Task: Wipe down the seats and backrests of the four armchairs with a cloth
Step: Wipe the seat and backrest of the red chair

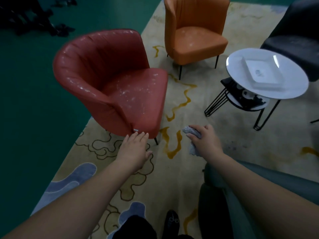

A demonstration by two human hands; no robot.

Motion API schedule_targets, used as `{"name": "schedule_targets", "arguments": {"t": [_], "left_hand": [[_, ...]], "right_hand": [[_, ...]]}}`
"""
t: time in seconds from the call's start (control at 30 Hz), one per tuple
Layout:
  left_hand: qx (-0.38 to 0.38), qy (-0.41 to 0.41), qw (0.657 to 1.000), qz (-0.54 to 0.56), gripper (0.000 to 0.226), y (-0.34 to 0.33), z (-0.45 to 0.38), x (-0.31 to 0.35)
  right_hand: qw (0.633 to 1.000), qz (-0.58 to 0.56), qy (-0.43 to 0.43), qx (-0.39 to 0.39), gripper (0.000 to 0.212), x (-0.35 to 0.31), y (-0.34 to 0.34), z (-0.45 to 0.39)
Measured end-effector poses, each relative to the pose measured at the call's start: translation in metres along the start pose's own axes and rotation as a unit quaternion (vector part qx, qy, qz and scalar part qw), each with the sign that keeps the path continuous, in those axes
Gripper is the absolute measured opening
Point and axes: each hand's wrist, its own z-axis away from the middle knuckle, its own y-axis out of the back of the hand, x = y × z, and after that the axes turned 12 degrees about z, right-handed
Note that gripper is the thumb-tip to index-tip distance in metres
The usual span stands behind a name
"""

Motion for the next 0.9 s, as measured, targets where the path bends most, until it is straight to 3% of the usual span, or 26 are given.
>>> {"name": "schedule_targets", "arguments": {"t": [0.53, 0.9], "left_hand": [[-0.011, -0.019, 1.0, 0.007, 0.072, 0.076, -0.194, -0.075], [-0.011, -0.015, 1.0, 0.017, 0.073, 0.1, -0.314, -0.084]], "right_hand": [[0.998, 0.001, -0.049, 0.049, 0.036, -0.081, 0.015, -0.185], [0.997, 0.011, -0.053, 0.049, 0.034, -0.089, 0.02, -0.307]]}}
